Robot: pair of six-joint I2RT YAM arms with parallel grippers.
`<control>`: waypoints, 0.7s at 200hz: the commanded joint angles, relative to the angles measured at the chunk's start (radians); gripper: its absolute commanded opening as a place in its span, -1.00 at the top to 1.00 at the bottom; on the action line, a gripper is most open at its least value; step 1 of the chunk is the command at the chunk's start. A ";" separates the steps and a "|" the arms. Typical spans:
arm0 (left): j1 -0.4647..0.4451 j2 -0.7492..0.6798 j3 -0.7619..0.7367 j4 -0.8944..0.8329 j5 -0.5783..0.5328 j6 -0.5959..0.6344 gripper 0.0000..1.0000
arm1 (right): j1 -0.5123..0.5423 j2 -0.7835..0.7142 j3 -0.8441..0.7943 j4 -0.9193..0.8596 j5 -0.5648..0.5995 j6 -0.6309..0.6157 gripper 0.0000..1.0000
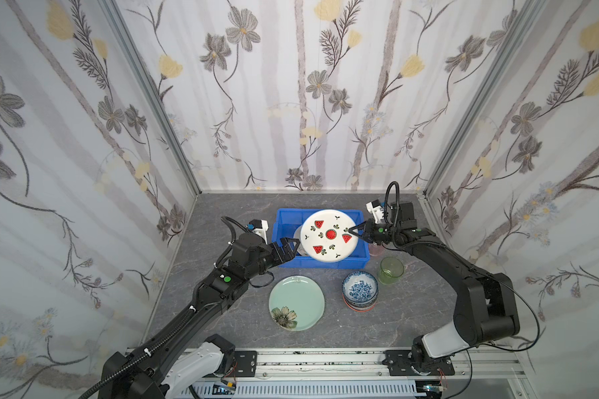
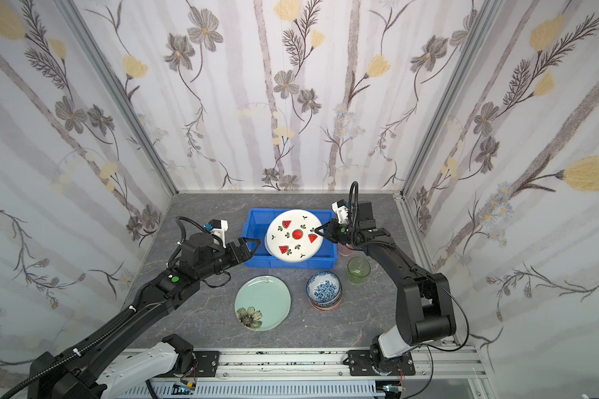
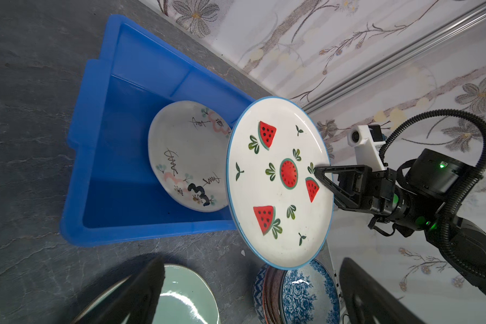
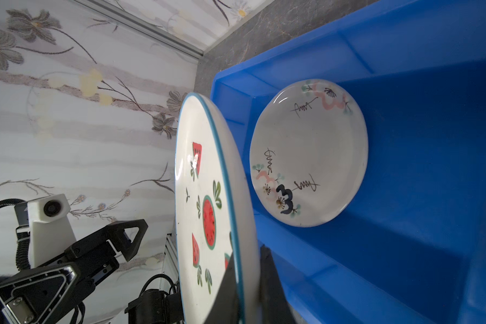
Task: Place the mixed dishes into the plastic bin
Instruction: 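Carry the watermelon plate into the bin with the right gripper while the left releases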
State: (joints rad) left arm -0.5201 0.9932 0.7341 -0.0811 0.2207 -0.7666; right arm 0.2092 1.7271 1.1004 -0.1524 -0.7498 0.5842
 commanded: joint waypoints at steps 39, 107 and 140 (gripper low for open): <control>0.024 -0.016 -0.020 -0.008 -0.009 0.004 -1.00 | -0.001 0.158 0.141 0.036 -0.026 0.008 1.00; 0.038 -0.022 -0.037 -0.007 -0.018 0.003 -1.00 | 0.002 0.269 0.181 0.051 -0.009 0.008 1.00; 0.045 -0.021 -0.039 -0.007 -0.017 -0.002 -1.00 | 0.008 0.309 0.191 0.079 -0.010 0.020 1.00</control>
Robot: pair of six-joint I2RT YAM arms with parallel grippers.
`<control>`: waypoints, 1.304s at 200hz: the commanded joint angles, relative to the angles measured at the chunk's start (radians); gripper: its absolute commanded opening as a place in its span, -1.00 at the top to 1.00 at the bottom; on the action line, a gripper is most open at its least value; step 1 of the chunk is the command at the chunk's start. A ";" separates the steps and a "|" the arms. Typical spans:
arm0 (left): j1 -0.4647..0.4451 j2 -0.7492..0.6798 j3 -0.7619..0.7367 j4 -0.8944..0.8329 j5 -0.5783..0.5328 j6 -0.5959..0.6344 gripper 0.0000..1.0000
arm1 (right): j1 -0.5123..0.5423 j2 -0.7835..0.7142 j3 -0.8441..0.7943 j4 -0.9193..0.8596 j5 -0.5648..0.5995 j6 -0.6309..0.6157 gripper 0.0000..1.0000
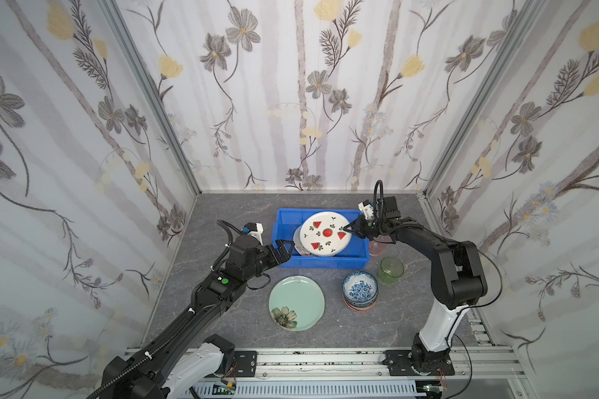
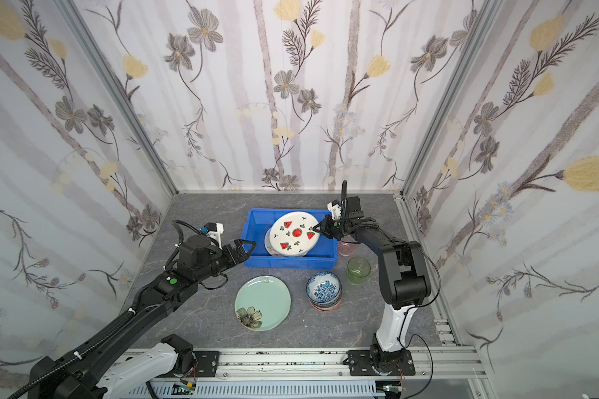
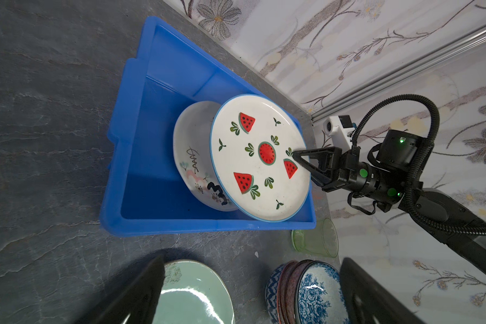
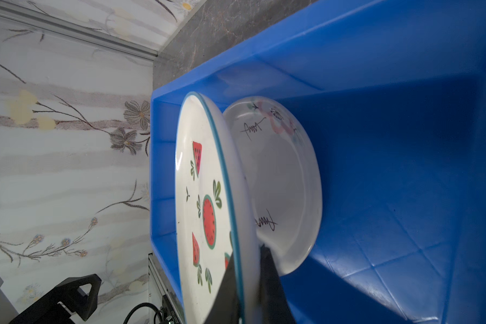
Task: Place the mixed dishes into the plastic bin
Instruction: 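Carry the watermelon plate into the bin with the right gripper while the left releases, then lower the watermelon plate onto the cream plate in the bin with the right gripper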
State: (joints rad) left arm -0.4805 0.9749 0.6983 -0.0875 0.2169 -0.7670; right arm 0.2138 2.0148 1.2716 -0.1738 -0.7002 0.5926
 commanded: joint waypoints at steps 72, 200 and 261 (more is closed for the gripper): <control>0.011 -0.001 -0.008 0.000 -0.013 -0.005 -1.00 | 0.027 0.099 0.071 0.115 -0.053 0.029 1.00; 0.023 0.008 -0.010 0.000 -0.005 -0.002 -1.00 | 0.033 0.172 0.094 0.126 -0.033 0.033 1.00; 0.024 -0.005 -0.021 0.000 -0.008 -0.004 -1.00 | 0.042 0.162 0.092 0.123 0.006 0.031 1.00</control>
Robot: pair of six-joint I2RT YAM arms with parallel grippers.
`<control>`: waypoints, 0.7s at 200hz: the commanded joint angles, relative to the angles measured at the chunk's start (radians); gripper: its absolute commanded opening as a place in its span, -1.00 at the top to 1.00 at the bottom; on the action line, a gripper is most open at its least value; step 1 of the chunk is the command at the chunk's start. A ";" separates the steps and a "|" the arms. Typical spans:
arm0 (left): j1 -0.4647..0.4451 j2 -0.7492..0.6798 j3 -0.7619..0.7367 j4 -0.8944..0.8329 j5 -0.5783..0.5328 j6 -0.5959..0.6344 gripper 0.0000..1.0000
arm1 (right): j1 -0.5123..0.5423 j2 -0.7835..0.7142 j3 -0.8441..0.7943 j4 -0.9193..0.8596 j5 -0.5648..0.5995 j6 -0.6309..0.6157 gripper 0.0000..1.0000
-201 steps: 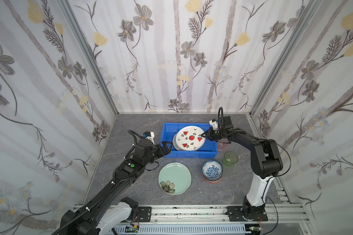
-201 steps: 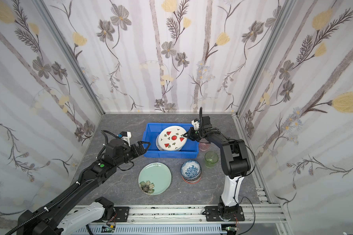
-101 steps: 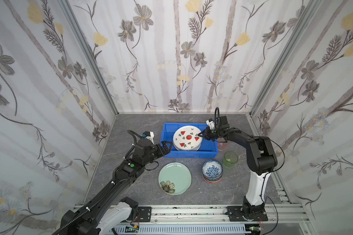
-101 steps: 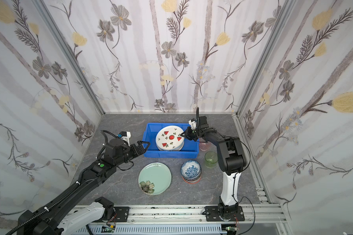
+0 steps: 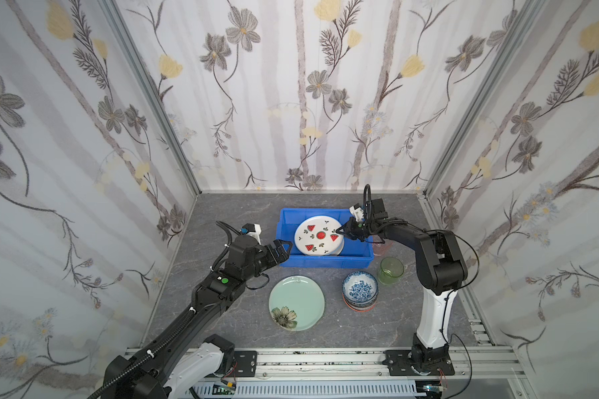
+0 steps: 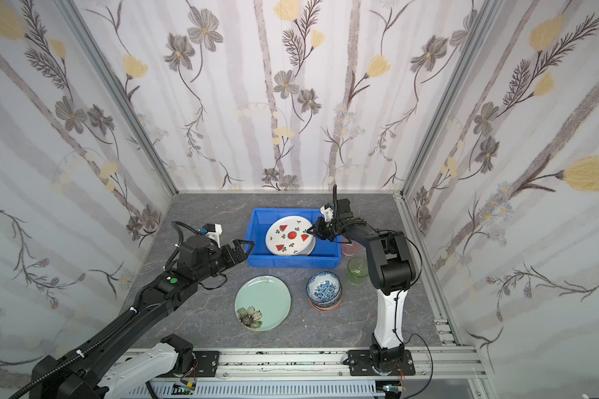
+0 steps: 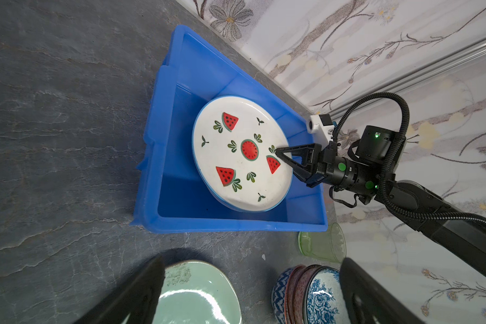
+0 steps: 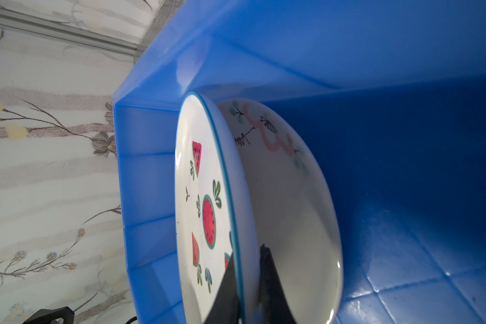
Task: Place the mixed dishes into the plastic bin
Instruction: 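Lower the watermelon plate onto the cream plate in the bin with the right gripper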
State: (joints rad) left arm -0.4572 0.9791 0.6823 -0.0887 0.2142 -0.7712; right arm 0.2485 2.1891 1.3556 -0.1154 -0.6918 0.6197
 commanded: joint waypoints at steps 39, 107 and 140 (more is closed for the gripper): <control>0.004 -0.018 -0.015 0.000 -0.007 0.000 -1.00 | 0.017 -0.043 0.011 0.023 0.083 -0.014 1.00; 0.007 -0.023 -0.021 0.001 -0.005 0.007 -1.00 | 0.033 -0.092 0.016 -0.069 0.244 -0.041 1.00; 0.008 -0.029 -0.026 0.001 -0.003 0.010 -1.00 | 0.035 -0.094 0.015 -0.086 0.279 -0.050 1.00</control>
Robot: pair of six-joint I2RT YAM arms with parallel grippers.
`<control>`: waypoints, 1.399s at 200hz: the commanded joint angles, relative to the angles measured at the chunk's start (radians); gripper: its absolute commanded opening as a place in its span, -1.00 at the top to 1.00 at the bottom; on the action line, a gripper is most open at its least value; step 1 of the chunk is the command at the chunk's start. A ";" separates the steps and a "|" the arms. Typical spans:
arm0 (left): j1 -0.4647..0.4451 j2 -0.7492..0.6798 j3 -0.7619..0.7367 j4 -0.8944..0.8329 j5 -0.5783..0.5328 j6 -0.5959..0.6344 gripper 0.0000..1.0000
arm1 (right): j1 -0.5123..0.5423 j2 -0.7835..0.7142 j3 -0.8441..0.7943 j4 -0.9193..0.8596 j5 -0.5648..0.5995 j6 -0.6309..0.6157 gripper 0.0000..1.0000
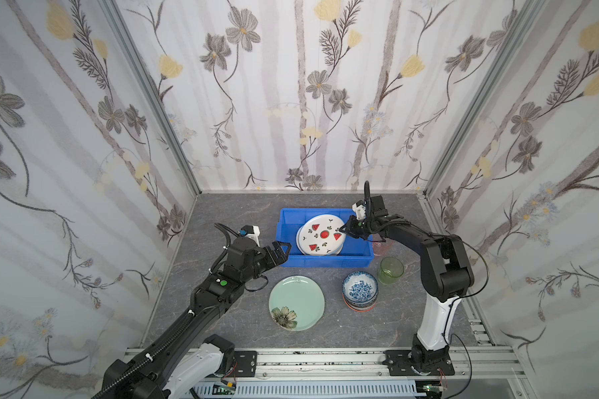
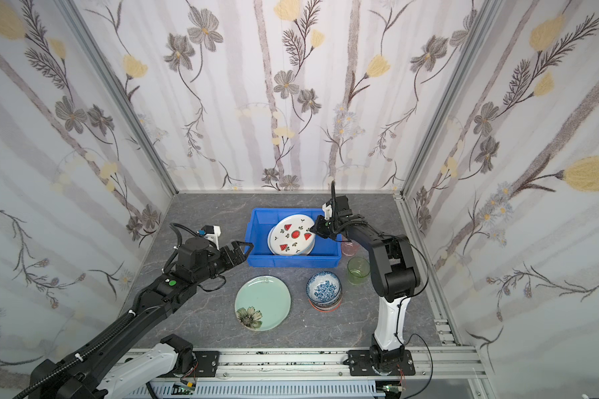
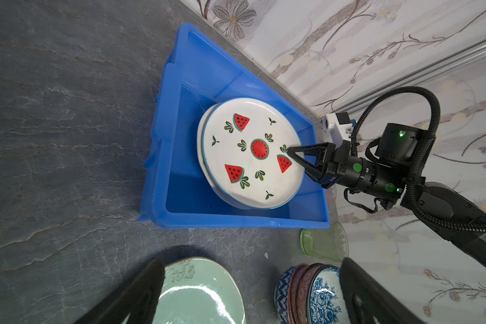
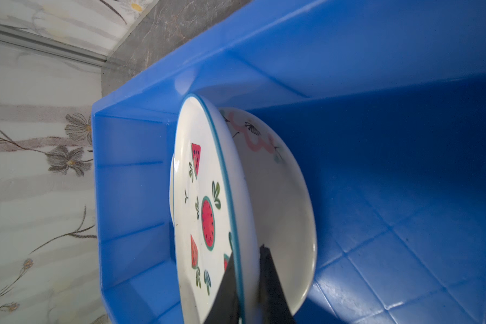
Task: Place the mixed dishes into the plastic bin
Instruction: 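Lower the watermelon plate onto the cream plate in the bin with the right gripper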
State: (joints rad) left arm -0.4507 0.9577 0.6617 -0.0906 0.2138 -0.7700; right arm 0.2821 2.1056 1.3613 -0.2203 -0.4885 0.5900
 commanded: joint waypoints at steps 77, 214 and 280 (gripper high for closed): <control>0.009 -0.028 -0.025 0.003 0.001 0.011 -1.00 | 0.008 0.023 0.008 0.024 0.097 -0.027 0.75; 0.014 -0.019 -0.029 0.003 0.006 0.017 -1.00 | 0.026 0.072 0.038 0.015 0.138 -0.050 0.33; 0.017 -0.020 -0.032 0.002 0.008 0.021 -1.00 | 0.035 0.097 0.047 0.004 0.181 -0.057 0.15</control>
State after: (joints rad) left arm -0.4366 0.9401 0.6323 -0.0940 0.2218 -0.7597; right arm 0.3161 2.1937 1.3991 -0.2268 -0.3416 0.5404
